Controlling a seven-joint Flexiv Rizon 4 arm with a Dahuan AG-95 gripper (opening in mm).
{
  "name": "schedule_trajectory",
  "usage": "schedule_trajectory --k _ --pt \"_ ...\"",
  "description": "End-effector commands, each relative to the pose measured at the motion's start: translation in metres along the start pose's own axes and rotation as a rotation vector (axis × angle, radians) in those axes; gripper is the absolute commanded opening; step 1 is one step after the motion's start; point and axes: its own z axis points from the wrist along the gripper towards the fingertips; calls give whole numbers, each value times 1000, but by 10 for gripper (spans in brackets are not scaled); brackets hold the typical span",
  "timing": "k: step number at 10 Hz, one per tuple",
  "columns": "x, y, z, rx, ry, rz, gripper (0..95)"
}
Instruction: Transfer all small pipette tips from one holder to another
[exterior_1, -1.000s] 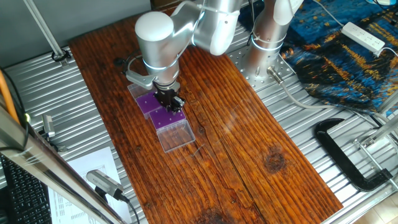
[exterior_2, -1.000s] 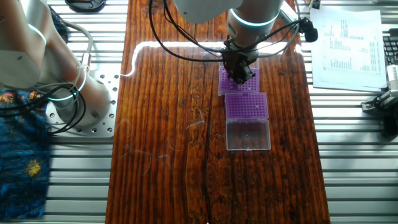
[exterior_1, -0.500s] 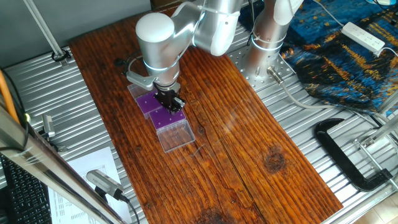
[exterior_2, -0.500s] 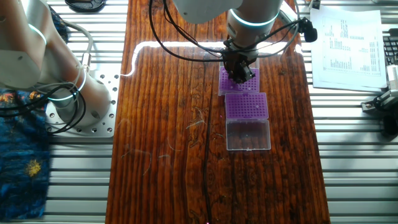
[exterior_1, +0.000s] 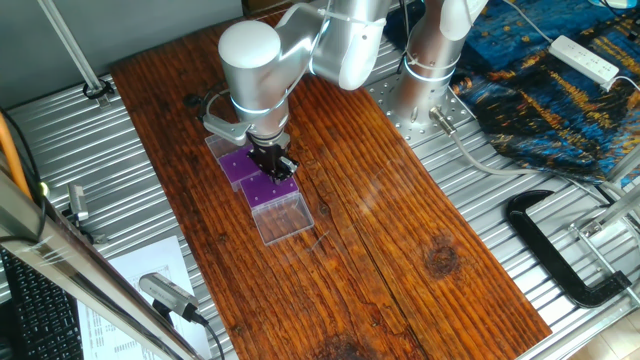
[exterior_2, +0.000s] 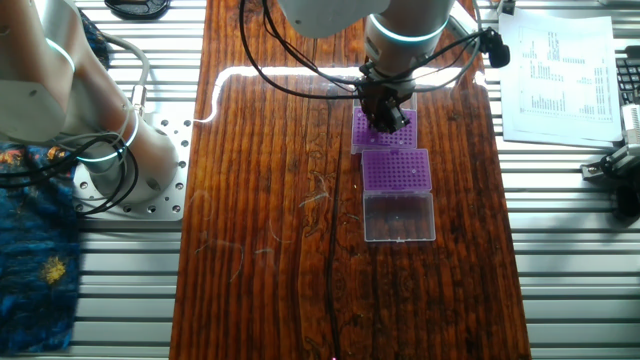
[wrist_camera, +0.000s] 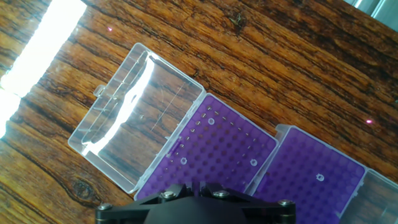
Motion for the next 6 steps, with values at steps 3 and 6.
schedule_trajectory --k 3,6 --pt "0 -1 -3 3 2 10 0" --pt "0 -1 -6 6 4 13 0"
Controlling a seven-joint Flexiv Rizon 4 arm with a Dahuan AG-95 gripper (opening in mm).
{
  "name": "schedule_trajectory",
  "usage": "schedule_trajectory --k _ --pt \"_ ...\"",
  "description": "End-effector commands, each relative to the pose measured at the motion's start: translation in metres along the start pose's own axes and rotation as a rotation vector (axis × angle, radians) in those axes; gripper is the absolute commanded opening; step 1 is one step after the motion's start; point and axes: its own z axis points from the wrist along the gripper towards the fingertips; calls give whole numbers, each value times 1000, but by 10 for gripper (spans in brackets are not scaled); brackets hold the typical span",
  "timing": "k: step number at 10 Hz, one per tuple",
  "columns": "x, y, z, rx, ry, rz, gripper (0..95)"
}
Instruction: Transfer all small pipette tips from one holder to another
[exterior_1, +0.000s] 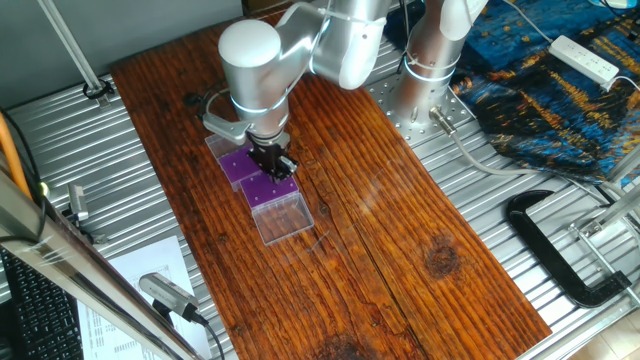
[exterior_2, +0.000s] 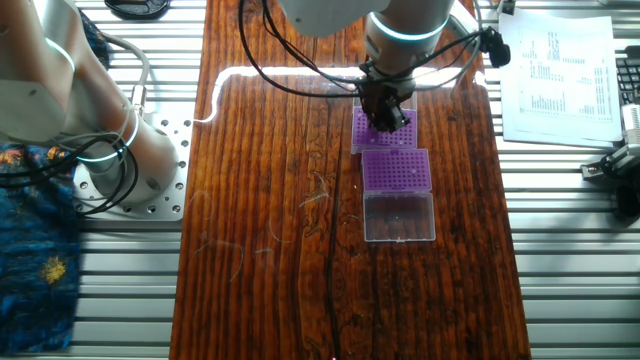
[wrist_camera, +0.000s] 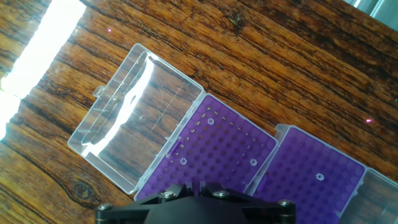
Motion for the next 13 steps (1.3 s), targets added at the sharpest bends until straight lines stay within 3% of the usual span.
schedule_trajectory --k 1,8,11,13 --pt "0 -1 -3 2 1 3 0" --pt "-8 -5 -25 14 8 22 0" --pt "-20 -15 -34 16 12 12 0" --pt "-18 -28 -39 13 17 -25 0"
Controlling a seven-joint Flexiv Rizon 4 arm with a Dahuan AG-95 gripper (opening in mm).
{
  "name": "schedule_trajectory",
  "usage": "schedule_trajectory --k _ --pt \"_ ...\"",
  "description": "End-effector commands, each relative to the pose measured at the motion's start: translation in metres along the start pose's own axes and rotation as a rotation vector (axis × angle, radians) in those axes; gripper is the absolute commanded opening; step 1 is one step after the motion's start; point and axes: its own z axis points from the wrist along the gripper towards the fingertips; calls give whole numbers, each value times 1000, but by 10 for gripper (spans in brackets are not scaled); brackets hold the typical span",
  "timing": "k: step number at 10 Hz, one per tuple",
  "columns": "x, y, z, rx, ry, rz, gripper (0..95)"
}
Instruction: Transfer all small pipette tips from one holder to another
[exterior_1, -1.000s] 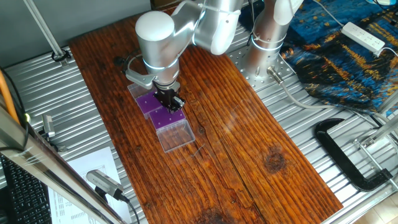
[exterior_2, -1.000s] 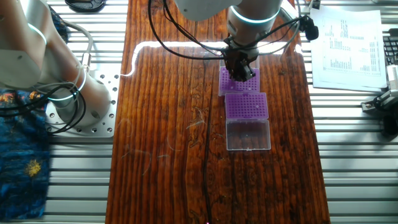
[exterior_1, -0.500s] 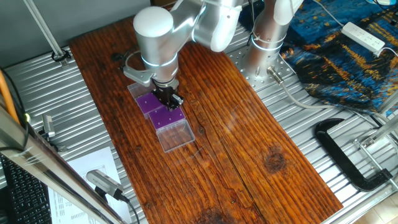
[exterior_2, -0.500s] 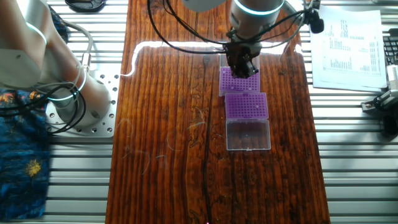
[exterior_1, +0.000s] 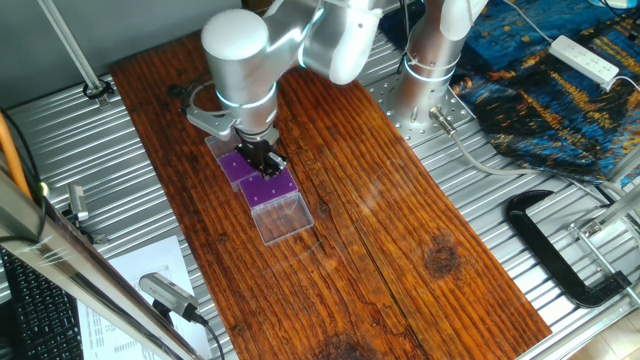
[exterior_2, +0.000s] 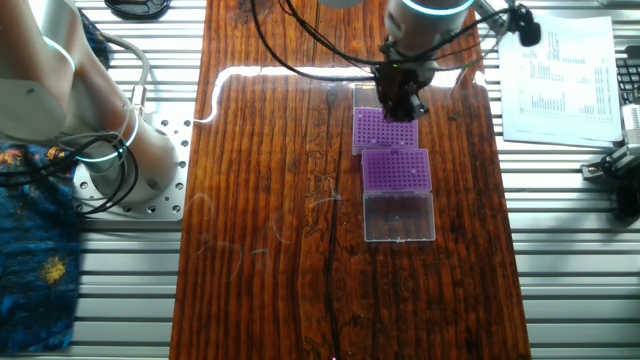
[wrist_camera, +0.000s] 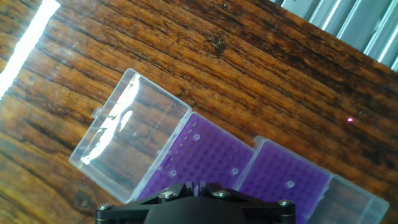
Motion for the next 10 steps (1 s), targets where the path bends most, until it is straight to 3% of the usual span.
schedule_trajectory --k 1,7,10 --pt "7 -17 -6 -4 4 -54 0" --pt "34 -67 -2 -12 -3 -188 0" --pt "38 -72 0 -18 -14 -207 0"
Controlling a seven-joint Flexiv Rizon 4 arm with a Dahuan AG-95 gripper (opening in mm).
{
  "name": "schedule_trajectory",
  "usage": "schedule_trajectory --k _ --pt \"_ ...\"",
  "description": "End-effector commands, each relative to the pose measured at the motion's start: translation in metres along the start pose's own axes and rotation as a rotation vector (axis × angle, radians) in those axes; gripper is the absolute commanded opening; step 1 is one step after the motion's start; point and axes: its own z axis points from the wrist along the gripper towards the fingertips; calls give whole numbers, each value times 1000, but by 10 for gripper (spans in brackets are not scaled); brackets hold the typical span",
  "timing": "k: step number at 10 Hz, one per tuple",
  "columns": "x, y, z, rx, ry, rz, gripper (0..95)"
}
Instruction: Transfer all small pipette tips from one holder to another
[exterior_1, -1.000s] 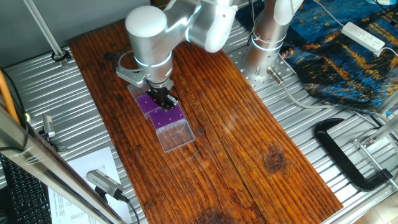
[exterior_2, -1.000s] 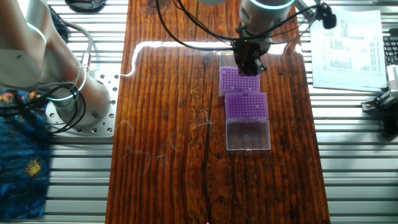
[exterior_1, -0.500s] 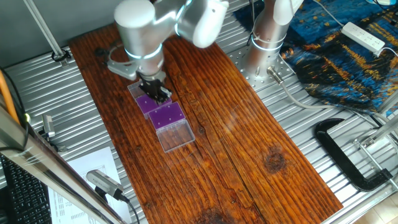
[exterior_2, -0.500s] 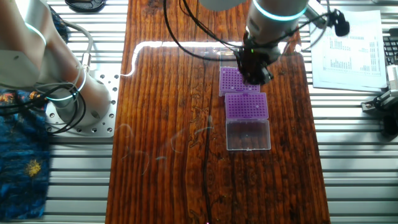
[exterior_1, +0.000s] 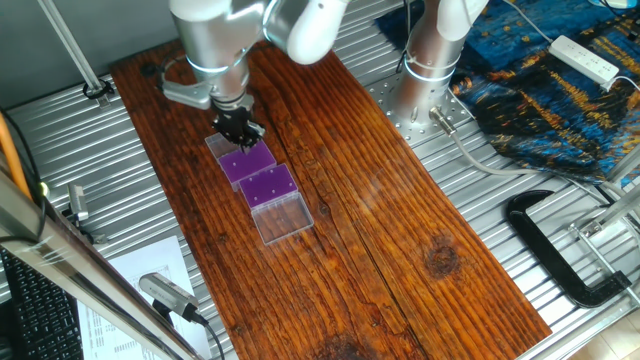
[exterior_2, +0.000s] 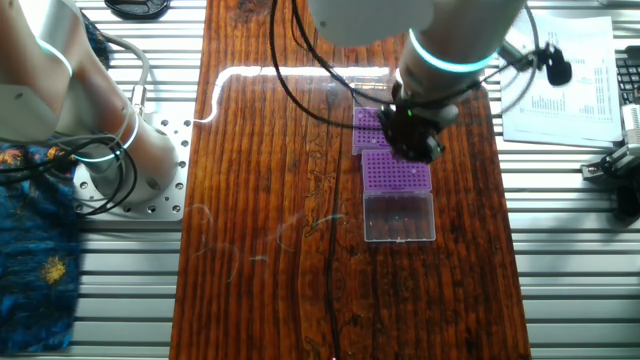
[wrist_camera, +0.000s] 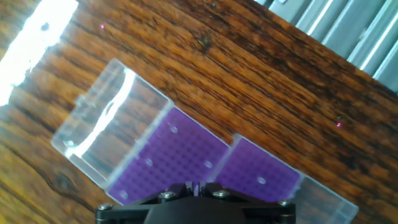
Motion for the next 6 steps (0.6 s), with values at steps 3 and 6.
schedule_trajectory --k 3,6 --pt "2 2 3 -13 -16 -19 0" --pt "3 3 9 -13 -20 -16 0"
